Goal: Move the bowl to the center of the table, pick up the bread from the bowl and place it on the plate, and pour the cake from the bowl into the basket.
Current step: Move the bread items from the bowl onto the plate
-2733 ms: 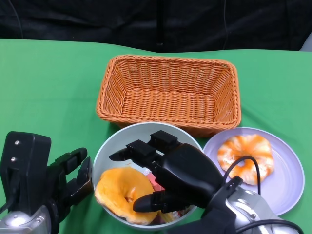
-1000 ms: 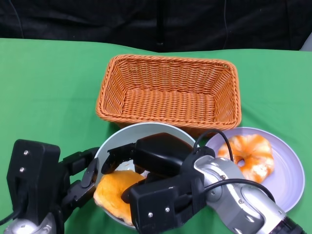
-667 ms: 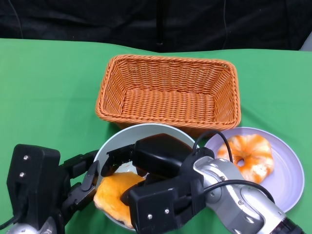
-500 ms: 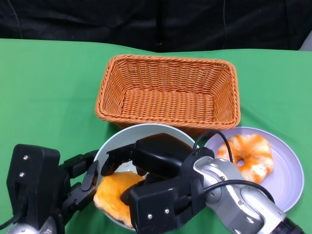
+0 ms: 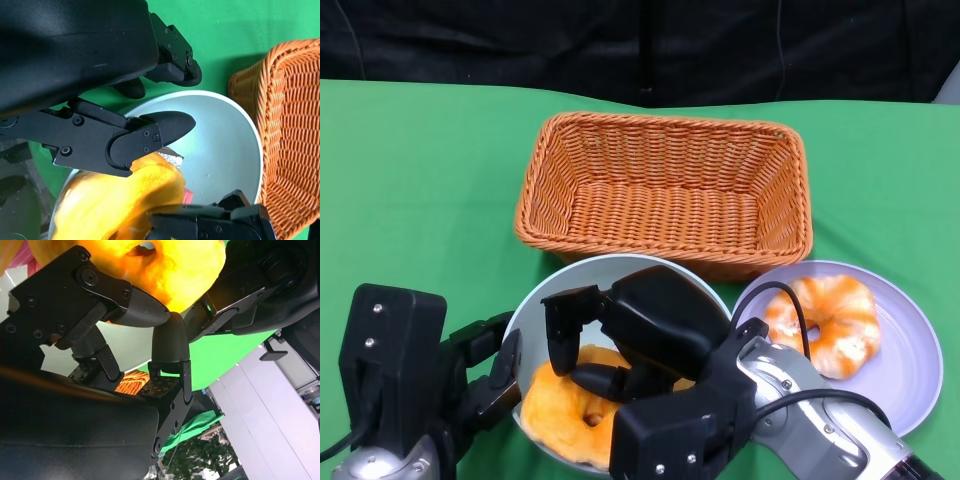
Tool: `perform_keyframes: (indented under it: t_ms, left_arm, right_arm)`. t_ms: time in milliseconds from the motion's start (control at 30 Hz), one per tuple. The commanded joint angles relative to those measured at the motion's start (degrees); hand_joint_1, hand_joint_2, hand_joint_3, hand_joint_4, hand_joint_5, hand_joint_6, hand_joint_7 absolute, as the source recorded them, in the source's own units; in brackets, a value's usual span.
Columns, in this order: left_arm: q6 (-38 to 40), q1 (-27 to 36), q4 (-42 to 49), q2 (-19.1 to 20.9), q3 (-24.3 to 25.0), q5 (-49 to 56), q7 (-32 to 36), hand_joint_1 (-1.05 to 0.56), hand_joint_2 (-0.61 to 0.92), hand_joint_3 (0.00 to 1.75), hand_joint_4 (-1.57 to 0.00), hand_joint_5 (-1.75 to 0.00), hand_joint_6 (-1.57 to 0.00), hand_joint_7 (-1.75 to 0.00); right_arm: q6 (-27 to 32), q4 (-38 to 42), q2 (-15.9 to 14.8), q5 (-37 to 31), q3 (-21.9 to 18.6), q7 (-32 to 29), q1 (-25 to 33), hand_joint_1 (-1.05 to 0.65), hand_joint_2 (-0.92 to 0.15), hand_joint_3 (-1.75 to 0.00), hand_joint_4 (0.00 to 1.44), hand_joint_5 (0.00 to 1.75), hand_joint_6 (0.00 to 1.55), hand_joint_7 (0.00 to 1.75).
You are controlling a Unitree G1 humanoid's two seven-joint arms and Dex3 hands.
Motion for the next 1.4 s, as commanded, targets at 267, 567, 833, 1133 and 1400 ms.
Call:
perform_keyframes:
  t_ms: [267, 567, 833, 1133, 1400]
  left_arm:
    - [0.44, -0.83, -0.21, -0.09, 1.74, -1.07, -0.05, -0.5, 0.92, 0.78, -0.14, -0.64, -0.31, 0.0]
    - [3.33, -1.85, -0.3, -1.71, 3.68, -2.09, 1.62, -0.48, 0.92, 0.81, 0.0, -0.51, -0.18, 0.0]
    - [3.85, -2.01, -0.56, -2.77, 4.73, -2.5, 2.28, -0.44, 0.92, 0.8, 0.0, -0.5, -0.18, 0.0]
    - [2.62, -1.4, -0.69, -0.48, 3.03, -1.99, 0.19, -0.47, 0.92, 0.82, -0.07, -0.54, -0.19, -0.01]
    - [2.32, -1.06, -1.01, -0.04, 2.99, -2.42, -0.3, -0.48, 0.92, 0.82, -0.05, -0.53, -0.19, 0.0]
  right_arm:
    - [-4.69, 2.11, -0.35, -0.15, -1.62, -7.52, 0.47, -0.32, -0.43, -1.25, 1.02, 1.75, 0.77, 1.75]
    - [-7.58, 2.92, -0.86, -0.39, -3.03, -11.84, 0.41, -0.3, -0.41, -1.22, 1.04, 1.75, 0.77, 1.75]
    - [-8.49, 3.48, -0.58, 0.18, -4.23, -13.08, 0.32, -0.28, -0.36, -1.32, 1.05, 1.75, 0.77, 1.73]
    - [-3.3, -2.08, -2.35, 3.35, -3.86, 0.73, 0.69, -0.4, -0.55, -0.74, 0.64, 1.36, 0.66, 0.73]
    - [4.2, -10.58, -6.15, -0.37, -2.51, 13.3, -0.94, -0.64, -0.91, -0.11, 0.14, 0.92, 0.31, 0.41]
